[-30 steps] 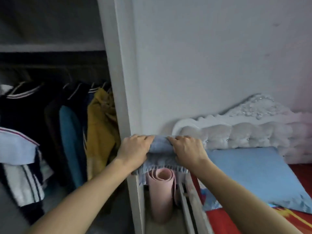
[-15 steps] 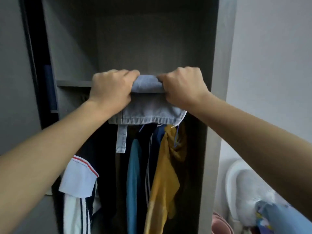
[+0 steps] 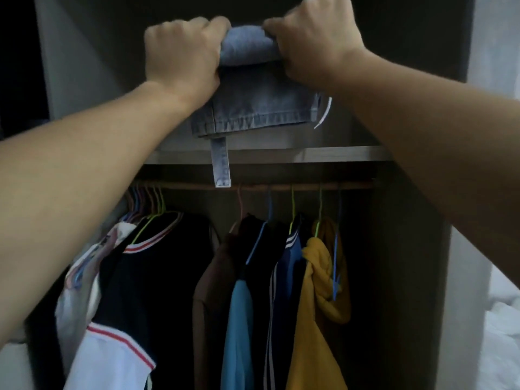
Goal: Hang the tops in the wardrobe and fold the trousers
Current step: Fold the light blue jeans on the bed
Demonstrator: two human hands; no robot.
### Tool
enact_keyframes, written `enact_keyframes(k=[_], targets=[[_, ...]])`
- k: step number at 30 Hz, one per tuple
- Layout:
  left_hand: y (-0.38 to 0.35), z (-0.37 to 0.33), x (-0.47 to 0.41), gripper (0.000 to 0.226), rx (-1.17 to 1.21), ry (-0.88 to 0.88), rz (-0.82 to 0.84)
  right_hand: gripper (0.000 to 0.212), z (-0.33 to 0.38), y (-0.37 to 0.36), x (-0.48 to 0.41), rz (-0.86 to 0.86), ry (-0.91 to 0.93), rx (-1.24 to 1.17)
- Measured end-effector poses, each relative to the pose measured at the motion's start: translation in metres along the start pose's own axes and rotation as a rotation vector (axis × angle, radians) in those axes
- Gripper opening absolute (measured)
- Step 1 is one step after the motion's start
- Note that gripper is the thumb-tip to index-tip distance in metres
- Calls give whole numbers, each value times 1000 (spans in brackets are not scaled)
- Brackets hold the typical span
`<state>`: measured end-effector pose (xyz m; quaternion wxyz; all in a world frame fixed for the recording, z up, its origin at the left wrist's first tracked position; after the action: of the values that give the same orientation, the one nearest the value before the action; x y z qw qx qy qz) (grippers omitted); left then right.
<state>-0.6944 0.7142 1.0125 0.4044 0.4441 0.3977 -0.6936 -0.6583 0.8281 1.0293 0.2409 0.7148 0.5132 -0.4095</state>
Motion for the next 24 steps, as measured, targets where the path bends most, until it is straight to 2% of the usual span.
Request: enact_keyframes(k=[9, 12, 14, 17, 19, 21, 24], targets=[[-180, -22, -25, 38, 18, -74, 27, 28, -40, -165, -11, 73, -49, 117], [-227, -34, -38, 41, 42, -19, -6, 30, -59, -208, -17, 38, -10, 224], [-254, -50, -38, 45, 76, -26, 9, 31, -68, -232, -9, 76, 45, 271], [-300, -85, -13, 49, 127, -136, 220, 32, -63, -277, 19, 302, 205, 292], [-327, -104, 18, 41, 192, -198, 432, 29, -53, -303, 42, 505, 221, 232], [-343, -112, 38, 34, 274, -208, 629, 29, -52, -316, 58, 639, 105, 147], [-339, -112, 42, 36, 364, -240, 725, 33, -59, -306, 70, 722, -87, 38]])
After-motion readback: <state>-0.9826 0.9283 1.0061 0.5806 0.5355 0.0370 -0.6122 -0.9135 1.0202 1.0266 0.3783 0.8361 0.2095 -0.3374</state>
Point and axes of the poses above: each hand's wrist, its own x-axis away from the middle knuckle, its own y-axis out of the back of the hand, z = x × y, the point moved 10 cm from there along -x, towards the middle knuckle, and after that the axes turned 12 degrees about -z, right-handed, at the moved point
